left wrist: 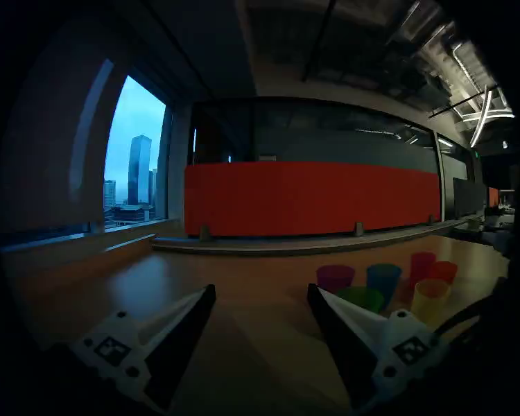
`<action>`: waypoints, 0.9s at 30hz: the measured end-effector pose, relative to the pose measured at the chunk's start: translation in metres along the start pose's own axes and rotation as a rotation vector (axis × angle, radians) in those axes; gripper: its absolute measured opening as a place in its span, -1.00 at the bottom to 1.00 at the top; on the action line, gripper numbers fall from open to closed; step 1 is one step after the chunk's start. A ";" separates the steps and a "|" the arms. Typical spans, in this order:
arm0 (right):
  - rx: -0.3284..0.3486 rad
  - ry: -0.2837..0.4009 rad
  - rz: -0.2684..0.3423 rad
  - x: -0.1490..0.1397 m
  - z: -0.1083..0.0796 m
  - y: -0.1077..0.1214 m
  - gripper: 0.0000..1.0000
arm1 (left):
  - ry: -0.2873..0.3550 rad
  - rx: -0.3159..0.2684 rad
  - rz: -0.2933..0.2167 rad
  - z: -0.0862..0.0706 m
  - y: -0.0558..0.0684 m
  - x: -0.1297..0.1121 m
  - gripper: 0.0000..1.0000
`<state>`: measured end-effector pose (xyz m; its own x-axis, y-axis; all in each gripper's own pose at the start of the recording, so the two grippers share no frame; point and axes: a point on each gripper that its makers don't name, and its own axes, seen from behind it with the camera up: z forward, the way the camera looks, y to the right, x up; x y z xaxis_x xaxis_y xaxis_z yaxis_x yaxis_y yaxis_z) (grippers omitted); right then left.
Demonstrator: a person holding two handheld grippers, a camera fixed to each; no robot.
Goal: Pour water
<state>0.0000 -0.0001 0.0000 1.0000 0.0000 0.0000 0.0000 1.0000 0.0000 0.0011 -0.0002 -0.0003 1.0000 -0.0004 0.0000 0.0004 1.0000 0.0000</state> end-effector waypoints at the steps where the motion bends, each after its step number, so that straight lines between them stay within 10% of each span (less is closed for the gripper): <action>1: 0.000 0.000 0.000 0.000 0.000 -0.001 0.99 | 0.000 0.000 0.000 0.000 0.000 0.000 0.97; 27: 0.026 -0.003 -0.001 0.011 -0.003 -0.011 0.99 | -0.003 -0.018 -0.003 0.000 0.006 0.003 0.96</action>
<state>0.0108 -0.0109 -0.0030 1.0000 -0.0012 0.0028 0.0011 0.9997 0.0260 0.0037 0.0055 -0.0006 1.0000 -0.0033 0.0026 0.0033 0.9998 -0.0176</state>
